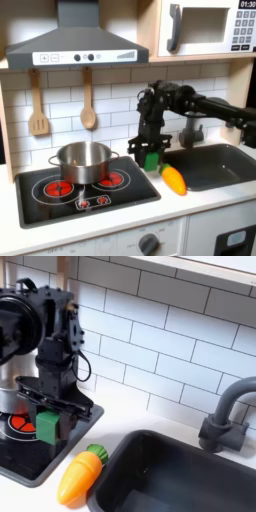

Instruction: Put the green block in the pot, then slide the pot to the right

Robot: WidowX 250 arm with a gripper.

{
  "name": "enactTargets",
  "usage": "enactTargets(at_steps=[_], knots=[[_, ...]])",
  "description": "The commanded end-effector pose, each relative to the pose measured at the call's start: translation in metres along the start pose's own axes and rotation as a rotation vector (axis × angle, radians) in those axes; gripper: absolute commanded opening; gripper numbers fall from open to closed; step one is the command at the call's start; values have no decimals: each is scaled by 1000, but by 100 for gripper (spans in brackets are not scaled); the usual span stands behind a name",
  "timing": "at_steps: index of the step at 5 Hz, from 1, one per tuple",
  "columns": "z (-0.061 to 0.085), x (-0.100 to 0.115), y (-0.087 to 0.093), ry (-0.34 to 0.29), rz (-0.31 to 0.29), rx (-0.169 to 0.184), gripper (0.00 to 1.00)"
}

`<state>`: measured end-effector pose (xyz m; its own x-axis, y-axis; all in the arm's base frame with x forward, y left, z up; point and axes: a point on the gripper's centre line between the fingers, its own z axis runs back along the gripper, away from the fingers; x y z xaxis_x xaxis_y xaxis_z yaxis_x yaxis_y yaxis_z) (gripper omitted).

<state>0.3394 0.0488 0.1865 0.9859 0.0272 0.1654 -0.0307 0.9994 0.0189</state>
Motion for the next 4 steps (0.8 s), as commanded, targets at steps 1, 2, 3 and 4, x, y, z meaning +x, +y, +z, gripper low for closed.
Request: enactTargets(at_steps=[1, 2, 3, 4], knots=[[25, -1, 4, -68, 9, -1, 0], [29, 3, 15, -85, 24, 8, 0], [35, 10, 28, -121, 50, 27, 0], [43, 18, 37, -166, 57, 46, 0]])
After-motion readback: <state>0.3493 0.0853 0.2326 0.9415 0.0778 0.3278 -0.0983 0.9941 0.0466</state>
